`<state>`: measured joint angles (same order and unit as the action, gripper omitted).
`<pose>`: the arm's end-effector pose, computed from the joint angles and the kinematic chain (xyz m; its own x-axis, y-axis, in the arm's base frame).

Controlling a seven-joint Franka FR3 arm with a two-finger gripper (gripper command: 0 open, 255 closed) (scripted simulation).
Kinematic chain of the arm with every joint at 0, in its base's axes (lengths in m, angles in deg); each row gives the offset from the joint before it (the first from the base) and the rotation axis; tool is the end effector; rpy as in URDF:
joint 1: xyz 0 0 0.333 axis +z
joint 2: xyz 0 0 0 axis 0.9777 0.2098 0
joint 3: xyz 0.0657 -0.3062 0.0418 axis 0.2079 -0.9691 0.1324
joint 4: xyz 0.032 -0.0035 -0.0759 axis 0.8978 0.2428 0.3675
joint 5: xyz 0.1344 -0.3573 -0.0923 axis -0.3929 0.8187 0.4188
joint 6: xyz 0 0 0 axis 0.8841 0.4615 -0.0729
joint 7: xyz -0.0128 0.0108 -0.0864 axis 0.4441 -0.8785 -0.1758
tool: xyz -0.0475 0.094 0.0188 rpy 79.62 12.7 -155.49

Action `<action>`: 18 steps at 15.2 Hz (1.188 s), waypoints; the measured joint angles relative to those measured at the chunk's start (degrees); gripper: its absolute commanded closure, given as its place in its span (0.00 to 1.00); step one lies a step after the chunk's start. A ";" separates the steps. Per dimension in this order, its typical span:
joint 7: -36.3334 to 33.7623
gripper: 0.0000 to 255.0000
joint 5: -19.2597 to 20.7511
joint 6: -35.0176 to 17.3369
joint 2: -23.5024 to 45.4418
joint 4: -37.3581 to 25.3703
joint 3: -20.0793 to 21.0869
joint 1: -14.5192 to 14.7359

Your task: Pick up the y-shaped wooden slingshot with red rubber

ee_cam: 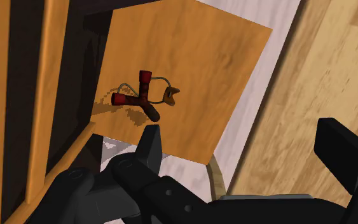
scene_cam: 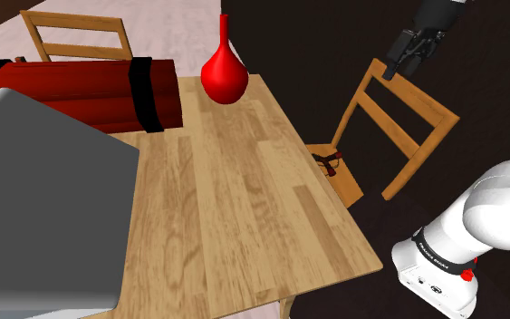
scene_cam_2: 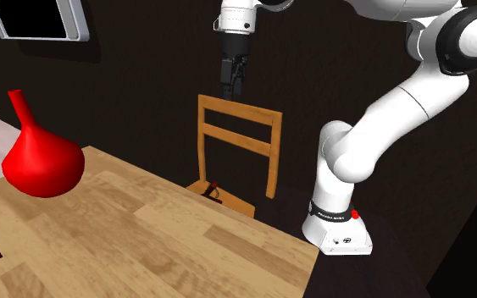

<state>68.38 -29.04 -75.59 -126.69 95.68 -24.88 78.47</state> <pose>0.3112 -0.0190 0.6226 0.9920 -0.1090 0.0639 -0.1057 -0.9930 -0.0530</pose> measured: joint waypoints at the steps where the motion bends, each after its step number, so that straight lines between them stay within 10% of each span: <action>1: 0.00 0.00 0.00 0.00 0.00 0.00 0.00 0.00; 18: 18.57 0.00 2.78 -26.00 20.09 10.83 -11.79 0.90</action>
<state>86.95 -26.27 -101.59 -106.60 106.51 -36.67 79.36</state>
